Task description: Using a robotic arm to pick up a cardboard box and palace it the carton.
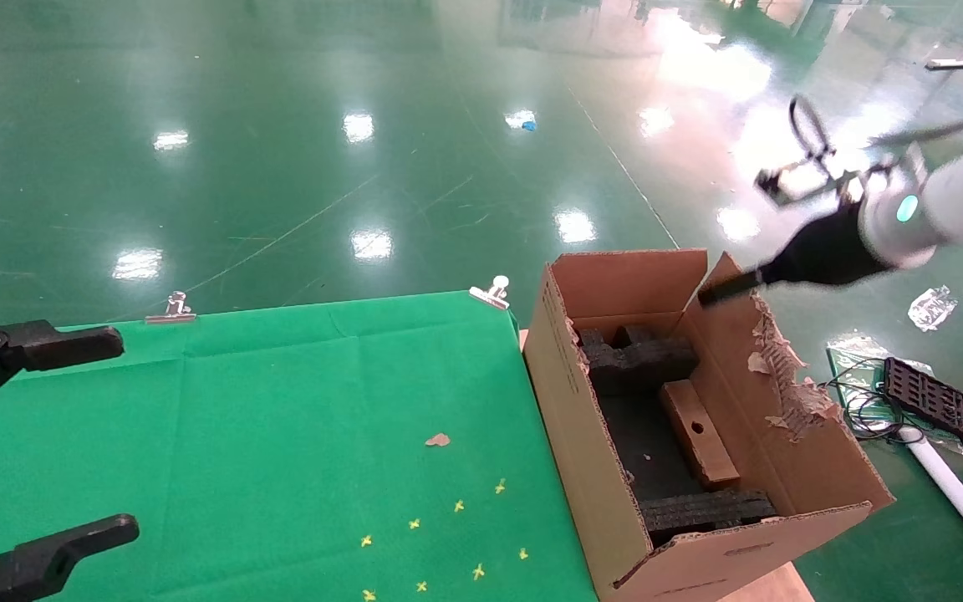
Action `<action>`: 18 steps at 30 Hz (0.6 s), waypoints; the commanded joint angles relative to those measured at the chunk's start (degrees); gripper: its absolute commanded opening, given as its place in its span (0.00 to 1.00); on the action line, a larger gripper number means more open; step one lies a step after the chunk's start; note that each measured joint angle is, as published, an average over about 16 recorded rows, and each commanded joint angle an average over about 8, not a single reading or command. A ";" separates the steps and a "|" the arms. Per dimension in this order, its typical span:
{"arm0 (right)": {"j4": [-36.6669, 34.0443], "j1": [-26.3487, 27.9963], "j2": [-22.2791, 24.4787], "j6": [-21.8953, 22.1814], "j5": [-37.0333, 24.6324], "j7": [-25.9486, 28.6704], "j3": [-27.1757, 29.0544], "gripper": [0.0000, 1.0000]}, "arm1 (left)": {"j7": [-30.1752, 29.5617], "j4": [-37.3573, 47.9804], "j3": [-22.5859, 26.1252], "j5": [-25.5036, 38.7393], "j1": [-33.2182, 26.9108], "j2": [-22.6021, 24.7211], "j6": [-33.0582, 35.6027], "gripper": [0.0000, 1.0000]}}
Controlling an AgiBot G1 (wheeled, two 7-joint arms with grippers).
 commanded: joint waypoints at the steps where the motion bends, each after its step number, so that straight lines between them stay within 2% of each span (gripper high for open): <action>1: 0.47 2.72 0.08 -0.52 -0.04 -0.97 0.06 1.00 | 0.00 0.00 0.01 0.00 0.00 0.00 0.00 1.00; 9: 4.34 13.64 0.84 -2.95 -1.78 -2.03 -0.60 1.00 | 0.02 0.00 0.03 -0.02 -0.01 -0.01 -0.01 1.00; 18: 8.27 14.58 1.87 -2.69 -3.74 0.53 -1.85 1.00 | 0.03 0.01 0.05 -0.04 0.00 -0.02 -0.03 1.00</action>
